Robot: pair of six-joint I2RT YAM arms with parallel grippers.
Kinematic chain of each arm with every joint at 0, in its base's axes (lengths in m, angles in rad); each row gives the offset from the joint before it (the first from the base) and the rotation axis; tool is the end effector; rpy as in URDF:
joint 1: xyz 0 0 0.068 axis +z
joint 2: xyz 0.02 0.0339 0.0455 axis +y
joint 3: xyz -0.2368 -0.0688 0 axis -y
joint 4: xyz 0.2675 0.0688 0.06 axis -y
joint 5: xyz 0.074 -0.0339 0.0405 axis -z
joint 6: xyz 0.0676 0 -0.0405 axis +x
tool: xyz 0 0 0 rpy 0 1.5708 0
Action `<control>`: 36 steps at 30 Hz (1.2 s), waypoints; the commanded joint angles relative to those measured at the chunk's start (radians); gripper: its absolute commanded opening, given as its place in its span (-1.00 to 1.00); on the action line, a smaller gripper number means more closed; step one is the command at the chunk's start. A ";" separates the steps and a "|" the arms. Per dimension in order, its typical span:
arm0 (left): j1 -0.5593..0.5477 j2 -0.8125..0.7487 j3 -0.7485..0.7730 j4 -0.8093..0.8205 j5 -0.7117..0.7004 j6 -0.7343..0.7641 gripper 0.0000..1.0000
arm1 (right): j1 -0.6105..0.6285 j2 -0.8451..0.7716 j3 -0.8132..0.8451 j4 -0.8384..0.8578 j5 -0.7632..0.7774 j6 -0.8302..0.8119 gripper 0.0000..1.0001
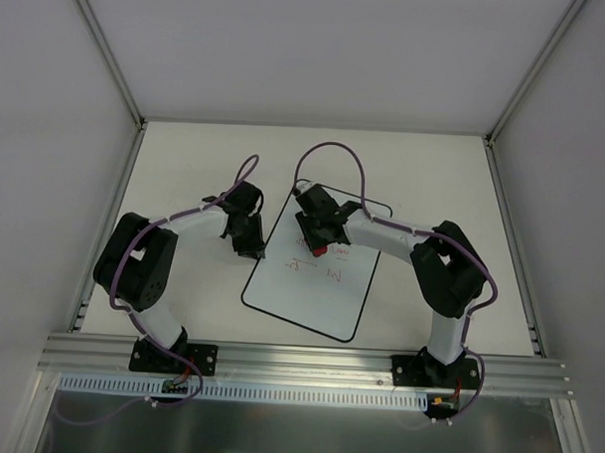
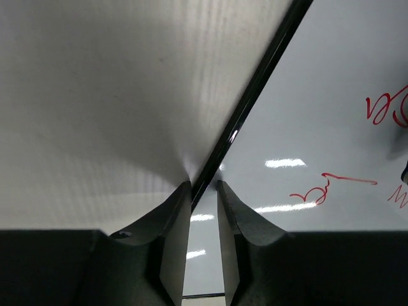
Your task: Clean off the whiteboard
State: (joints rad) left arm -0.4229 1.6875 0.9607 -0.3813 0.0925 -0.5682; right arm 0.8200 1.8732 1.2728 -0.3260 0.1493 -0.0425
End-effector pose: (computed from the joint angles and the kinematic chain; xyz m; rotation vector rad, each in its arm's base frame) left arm 0.3170 -0.1495 0.0893 -0.1695 2.7423 -0.4196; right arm 0.3005 0.3073 0.1253 -0.9833 2.2856 0.1426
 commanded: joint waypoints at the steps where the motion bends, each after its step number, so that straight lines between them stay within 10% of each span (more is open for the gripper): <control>1: -0.037 0.026 -0.071 -0.021 0.042 -0.081 -0.55 | 0.002 -0.002 0.069 -0.017 0.091 0.029 -0.99; 10: -0.070 0.029 -0.092 0.018 0.042 -0.117 -1.00 | -0.002 0.079 0.076 -0.038 0.161 0.133 -0.99; 23: -0.073 0.035 -0.129 0.042 0.041 -0.142 -1.00 | 0.056 0.219 0.146 -0.039 0.029 0.222 -1.00; 36: -0.070 0.021 -0.131 0.041 0.012 -0.165 -1.00 | -0.100 0.044 -0.069 -0.039 0.226 0.248 -0.99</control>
State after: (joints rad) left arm -0.4789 1.6619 0.8822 -0.2687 0.1757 -0.7170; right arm 0.7662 1.9324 1.2697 -0.2729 0.2829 0.1921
